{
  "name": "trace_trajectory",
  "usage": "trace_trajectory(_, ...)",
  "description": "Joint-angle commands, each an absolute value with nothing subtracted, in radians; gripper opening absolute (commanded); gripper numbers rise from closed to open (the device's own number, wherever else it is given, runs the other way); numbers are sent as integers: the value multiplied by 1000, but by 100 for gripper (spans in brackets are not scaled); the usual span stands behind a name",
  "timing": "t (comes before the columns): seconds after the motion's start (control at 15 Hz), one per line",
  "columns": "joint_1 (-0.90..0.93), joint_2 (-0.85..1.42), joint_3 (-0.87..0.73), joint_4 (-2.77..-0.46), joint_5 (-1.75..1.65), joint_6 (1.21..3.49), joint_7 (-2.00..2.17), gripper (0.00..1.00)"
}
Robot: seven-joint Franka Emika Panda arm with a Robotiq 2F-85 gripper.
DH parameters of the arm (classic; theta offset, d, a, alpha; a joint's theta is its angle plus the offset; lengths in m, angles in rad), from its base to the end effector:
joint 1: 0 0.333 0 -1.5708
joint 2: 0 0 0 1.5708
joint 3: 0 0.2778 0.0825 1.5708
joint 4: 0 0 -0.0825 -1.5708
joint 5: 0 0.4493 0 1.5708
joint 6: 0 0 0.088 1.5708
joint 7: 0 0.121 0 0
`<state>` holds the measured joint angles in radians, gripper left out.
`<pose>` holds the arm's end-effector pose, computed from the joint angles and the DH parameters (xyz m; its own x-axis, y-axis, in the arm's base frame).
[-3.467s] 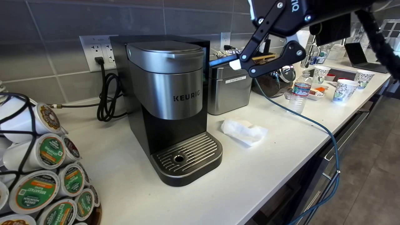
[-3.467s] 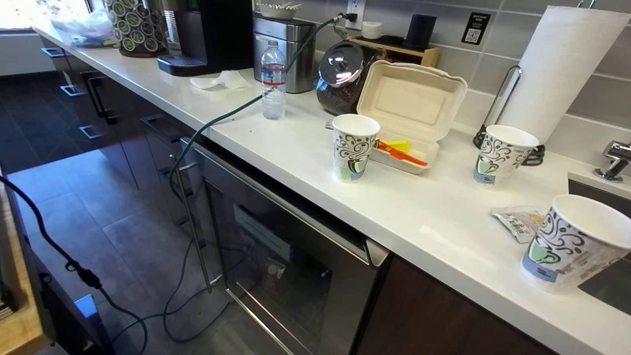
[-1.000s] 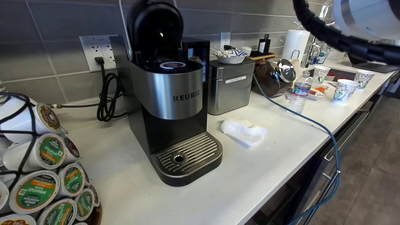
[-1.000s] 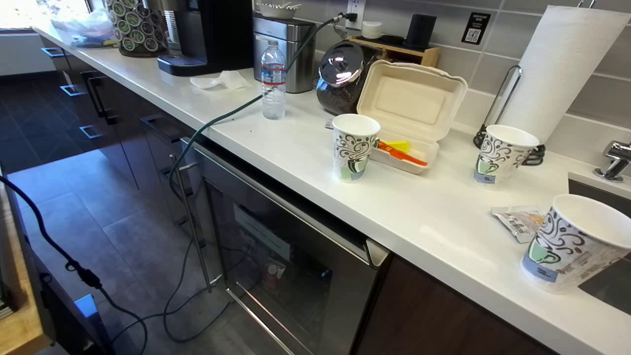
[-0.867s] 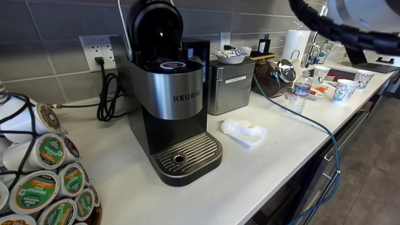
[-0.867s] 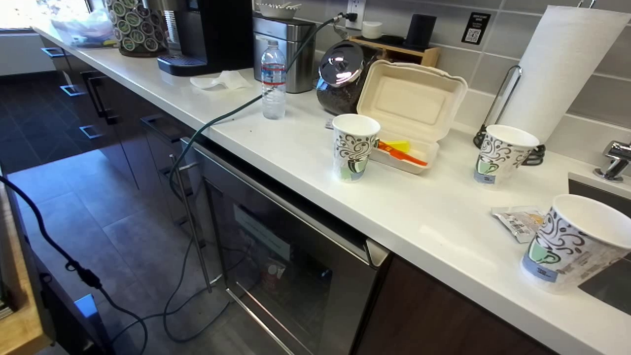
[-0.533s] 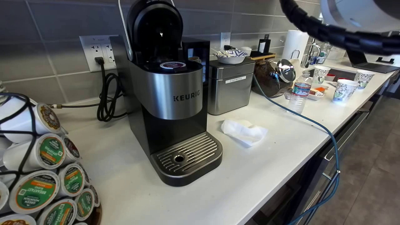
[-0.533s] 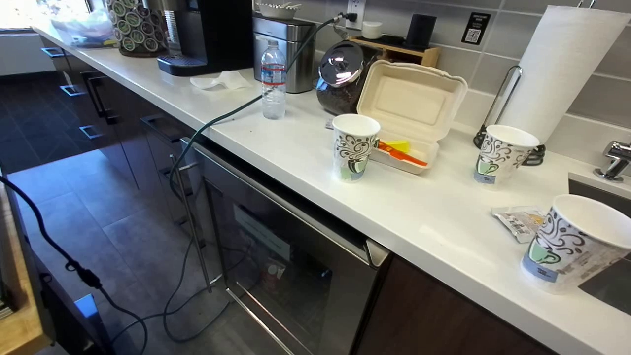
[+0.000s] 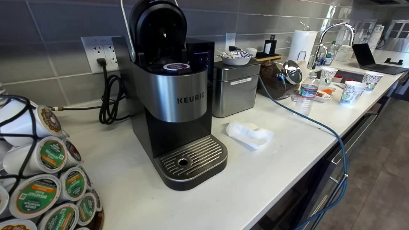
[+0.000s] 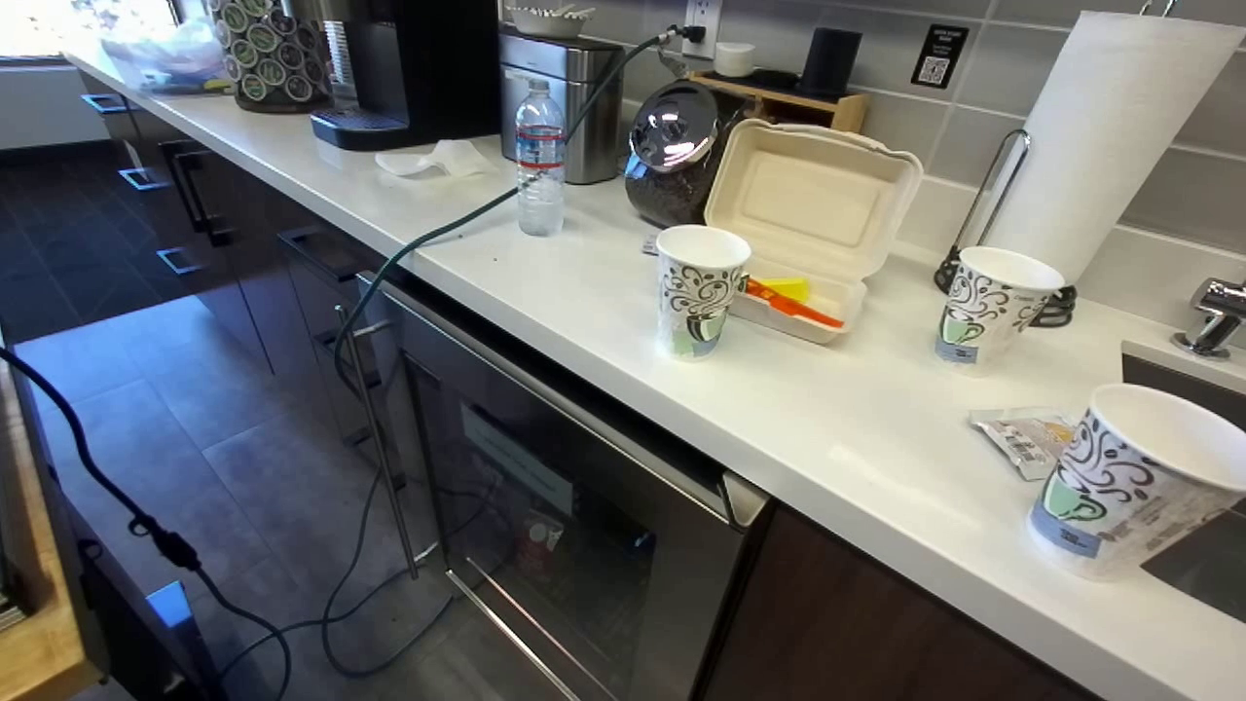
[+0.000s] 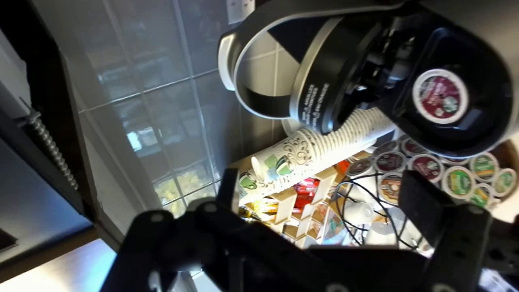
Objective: Open the coffee maker
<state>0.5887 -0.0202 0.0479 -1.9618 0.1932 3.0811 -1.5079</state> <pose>0.5492 0.3870 0.5545 -0.4986 0.8347 0.2337 0.4765 0.0387 0.8783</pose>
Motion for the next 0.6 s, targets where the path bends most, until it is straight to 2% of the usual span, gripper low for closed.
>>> trace_trajectory(0.0,534,-245,26,-2112,94,2811,-1424,100)
trace_trajectory(0.2,408,-348,76,-2122,7,2562,-1365,100)
trace_trajectory(0.4,410,-400,54,-2099,79,2313,-1423,100)
trace_trajectory(0.47,426,-406,41,-2096,133,2282,-1455,100)
trace_trajectory(0.53,391,-376,68,-2075,86,2343,-1418,100)
